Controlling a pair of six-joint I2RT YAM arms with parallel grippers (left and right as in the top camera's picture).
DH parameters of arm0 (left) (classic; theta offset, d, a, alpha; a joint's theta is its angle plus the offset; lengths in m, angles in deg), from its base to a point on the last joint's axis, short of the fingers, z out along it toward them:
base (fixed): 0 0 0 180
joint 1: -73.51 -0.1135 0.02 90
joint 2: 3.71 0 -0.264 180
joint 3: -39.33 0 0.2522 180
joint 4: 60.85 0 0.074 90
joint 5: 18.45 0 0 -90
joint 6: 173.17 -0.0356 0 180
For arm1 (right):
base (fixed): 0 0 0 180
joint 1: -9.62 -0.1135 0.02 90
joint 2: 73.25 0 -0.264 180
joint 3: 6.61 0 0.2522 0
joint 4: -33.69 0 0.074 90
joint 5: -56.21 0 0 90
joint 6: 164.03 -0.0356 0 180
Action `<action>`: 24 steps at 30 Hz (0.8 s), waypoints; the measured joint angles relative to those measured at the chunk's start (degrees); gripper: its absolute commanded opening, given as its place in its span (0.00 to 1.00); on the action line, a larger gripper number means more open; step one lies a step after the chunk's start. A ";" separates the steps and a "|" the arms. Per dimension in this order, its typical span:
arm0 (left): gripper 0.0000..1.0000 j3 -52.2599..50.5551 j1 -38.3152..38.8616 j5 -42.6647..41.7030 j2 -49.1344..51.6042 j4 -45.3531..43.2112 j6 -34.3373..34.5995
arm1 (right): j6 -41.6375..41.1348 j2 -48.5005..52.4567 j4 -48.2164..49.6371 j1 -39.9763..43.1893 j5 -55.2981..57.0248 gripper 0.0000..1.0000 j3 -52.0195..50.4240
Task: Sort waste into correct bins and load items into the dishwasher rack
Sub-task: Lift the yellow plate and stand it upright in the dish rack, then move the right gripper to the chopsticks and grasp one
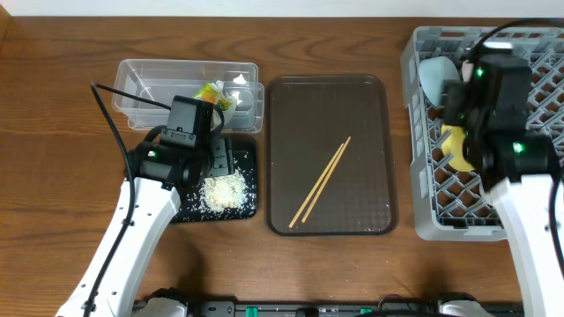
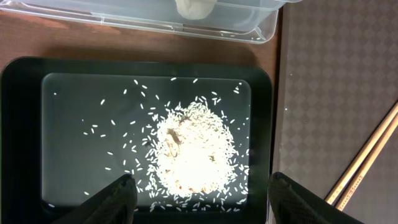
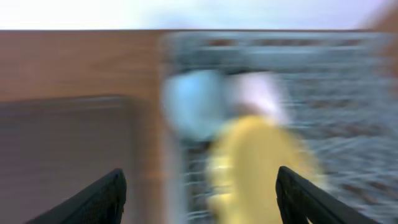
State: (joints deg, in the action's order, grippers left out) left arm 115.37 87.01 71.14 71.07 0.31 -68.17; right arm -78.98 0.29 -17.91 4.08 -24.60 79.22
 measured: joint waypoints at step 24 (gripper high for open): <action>0.70 0.00 0.00 0.00 0.00 0.04 0.00 | -28.22 28.96 -3.10 -25.55 -15.13 0.68 -8.52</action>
State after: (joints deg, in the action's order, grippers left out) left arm 115.37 87.01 71.14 71.07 0.35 -68.17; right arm -107.19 29.25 -21.02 -21.47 -39.72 70.70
